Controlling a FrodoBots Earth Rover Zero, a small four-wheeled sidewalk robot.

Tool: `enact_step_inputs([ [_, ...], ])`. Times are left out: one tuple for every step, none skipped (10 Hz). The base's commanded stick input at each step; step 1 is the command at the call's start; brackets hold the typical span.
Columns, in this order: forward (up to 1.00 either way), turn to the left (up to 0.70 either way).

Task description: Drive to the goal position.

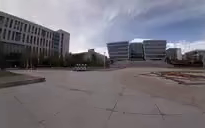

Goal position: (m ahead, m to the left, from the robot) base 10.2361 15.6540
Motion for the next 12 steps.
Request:
enact_step_inputs([
  [0.7,0.0],
  [0.7,0.0],
  [0.7,0.0],
  [0.7,0.0],
  [0.7,0.0],
  [0.7,0.0],
  [0.7,0.01],
  [0.7,0.02],
  [0.7,0.03],
  [0.7,0.26],
  [0.7,0.32],
  [0.7,0.35],
])
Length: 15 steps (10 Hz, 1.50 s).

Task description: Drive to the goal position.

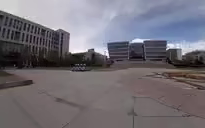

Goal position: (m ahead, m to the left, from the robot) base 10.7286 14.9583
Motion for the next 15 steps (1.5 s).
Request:
enact_step_inputs([
  [0.7,0.23],
  [0.7,0.03],
  [0.7,0.0],
  [0.7,0.0],
  [0.7,0.0],
  [0.7,0.0],
  [0.7,0.0],
  [0.7,0.0],
  [0.7,0.0],
  [0.7,0.0],
  [0.7,0.0],
  [0.7,0.0],
  [0.7,0.0],
  [0.7,0.0],
  [0.7,0.0],
])
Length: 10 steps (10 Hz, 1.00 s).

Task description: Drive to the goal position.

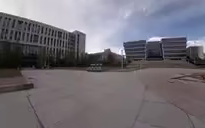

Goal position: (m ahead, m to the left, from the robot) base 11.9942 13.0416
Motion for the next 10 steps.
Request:
enact_step_inputs([
  [0.7,0.0],
  [0.7,0.0],
  [0.7,0.0],
  [0.7,0.0],
  [0.7,0.0],
  [0.7,0.02],
  [0.7,0.15],
  [0.7,0.29],
  [0.7,0.31],
  [0.7,0.13],
])
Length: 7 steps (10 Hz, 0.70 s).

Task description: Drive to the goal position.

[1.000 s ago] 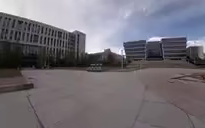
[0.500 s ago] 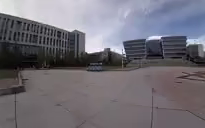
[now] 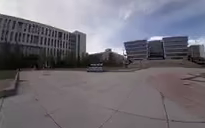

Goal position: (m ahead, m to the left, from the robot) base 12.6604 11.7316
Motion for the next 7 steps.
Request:
enact_step_inputs([
  [0.7,0.03],
  [0.7,0.02],
  [0.7,0.0],
  [0.7,0.02],
  [0.7,0.02],
  [0.7,0.02],
  [0.7,0.01],
])
